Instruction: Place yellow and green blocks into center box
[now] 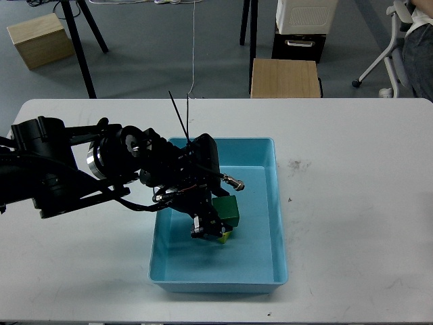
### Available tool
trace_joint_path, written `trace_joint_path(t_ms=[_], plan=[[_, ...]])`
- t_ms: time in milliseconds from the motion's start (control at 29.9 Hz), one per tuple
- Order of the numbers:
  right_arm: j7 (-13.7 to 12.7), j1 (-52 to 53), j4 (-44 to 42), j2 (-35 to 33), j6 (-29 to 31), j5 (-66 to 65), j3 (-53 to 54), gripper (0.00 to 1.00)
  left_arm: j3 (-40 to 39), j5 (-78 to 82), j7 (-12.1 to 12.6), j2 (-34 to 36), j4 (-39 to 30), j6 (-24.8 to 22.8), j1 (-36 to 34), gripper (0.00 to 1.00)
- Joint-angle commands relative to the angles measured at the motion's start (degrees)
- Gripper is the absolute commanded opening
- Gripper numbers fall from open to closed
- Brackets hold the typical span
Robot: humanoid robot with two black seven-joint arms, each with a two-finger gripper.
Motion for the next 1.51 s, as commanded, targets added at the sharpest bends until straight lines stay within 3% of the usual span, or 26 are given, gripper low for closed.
trace_joint_path(t_ms=[0,201,368,502,636,703,870,971,1038,1205,1473], plan=[[0.02,0.16,0.09,0.0,0.05,0.0,0.0,0.99,-4.09,0.0,0.01,1.82,-1.5,0.0,-0.16,0.96],[0.02,1.13,0.27,-0.18,0.31,0.0,-0.17,0.99,-13.58,-9.48,0.01,7.18,-7.31,0.0,0.27,0.99],[0.28,1.56,1.06,-0.01,0.48,0.0,-1.31,0.99,-27.0,-28.29,0.01,10.52,-6.35,0.0,5.8,0.99],[0.28,5.16,1.15,0.87,0.57,0.26,-1.4,0.99,-46.15,-42.18,0.01,11.14,-5.55,0.0,21.15,0.99],[-0.16,9.55,1.15,5.26,1.1,4.03,-1.49,0.99,-56.73,-48.95,0.01,9.22,-5.64,0.0,34.87,0.99],[-0.42,11.66,1.15,6.93,1.19,7.36,-1.67,0.99,-58.59,-53.52,0.01,8.59,-5.9,0.0,39.54,0.99],[-0.77,14.13,0.71,7.47,2.24,21.84,-2.89,0.99,-59.91,-76.95,0.01,8.59,-6.08,10.57,45.35,1.0],[-1.47,13.7,0.62,7.47,6.62,34.93,-3.77,0.99,-59.74,-95.58,5.58,8.16,-6.08,15.51,48.43,1.0],[-2.09,12.91,0.53,7.64,9.26,42.5,-4.13,0.99,-59.3,-106.22,7.17,7.98,-6.08,15.95,50.54,1.0],[-3.93,8.96,0.53,7.9,11.56,55.97,-5.36,0.99,-59.21,-120.76,7.35,6.75,-5.91,17.62,54.93,1.0],[-9.47,4.56,0.53,12.29,15.6,62.57,-5.8,0.99,-59.65,-137.11,7.18,1.48,-5.82,12.72,61.88,1.0]])
